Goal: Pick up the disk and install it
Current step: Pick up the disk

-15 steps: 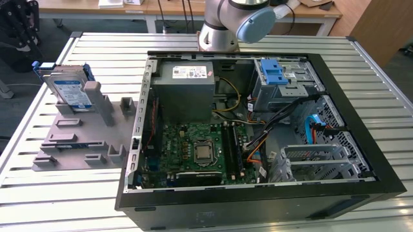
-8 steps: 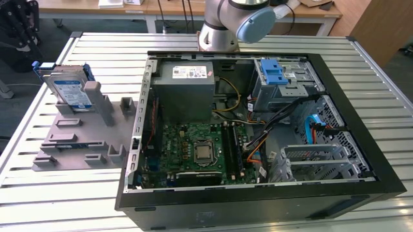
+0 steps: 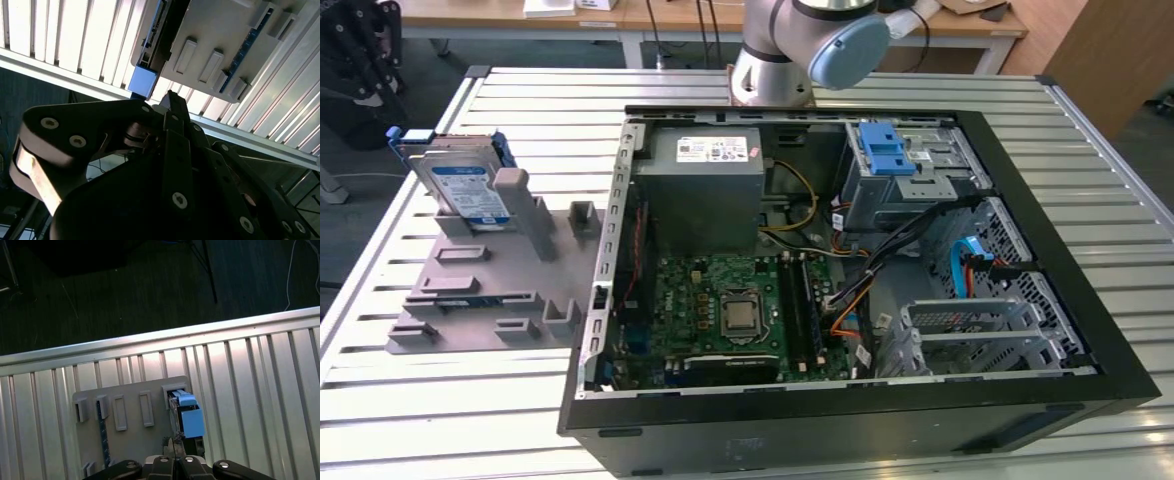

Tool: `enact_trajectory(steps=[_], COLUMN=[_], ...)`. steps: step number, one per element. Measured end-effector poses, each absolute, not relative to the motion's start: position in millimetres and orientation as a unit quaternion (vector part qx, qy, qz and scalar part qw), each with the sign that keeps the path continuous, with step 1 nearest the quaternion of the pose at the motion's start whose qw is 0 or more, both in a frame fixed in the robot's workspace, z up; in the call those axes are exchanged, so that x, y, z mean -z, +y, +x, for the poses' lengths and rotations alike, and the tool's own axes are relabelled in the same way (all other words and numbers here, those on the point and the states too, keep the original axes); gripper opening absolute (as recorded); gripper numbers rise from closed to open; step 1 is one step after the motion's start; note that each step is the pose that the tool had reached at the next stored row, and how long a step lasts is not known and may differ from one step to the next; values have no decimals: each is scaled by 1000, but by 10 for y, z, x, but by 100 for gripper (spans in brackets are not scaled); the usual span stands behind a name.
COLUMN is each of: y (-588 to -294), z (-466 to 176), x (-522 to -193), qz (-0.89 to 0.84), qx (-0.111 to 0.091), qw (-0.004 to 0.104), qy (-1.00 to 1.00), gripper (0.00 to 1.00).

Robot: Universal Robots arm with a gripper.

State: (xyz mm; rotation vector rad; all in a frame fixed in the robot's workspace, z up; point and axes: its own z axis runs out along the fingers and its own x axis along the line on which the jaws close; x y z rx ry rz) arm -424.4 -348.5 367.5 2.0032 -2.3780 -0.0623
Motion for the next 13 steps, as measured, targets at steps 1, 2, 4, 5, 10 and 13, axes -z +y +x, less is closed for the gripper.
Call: enact_trajectory(steps=[1, 2, 4, 5, 10, 13], y=[-3485, -3485, -3485, -3485, -3485, -3485], z=[-4244, -4244, -4244, -4244, -4244, -4244], x=[-3675, -3675, -3675, -3675, -3675, -3675], qz=[644, 644, 644, 644, 643, 643], qx=[20, 20, 20, 20, 20, 20], qw=[16, 16, 16, 16, 16, 16], qy=[-765, -765, -765, -765, -765, -765], gripper=[11, 11, 11, 11, 23, 35])
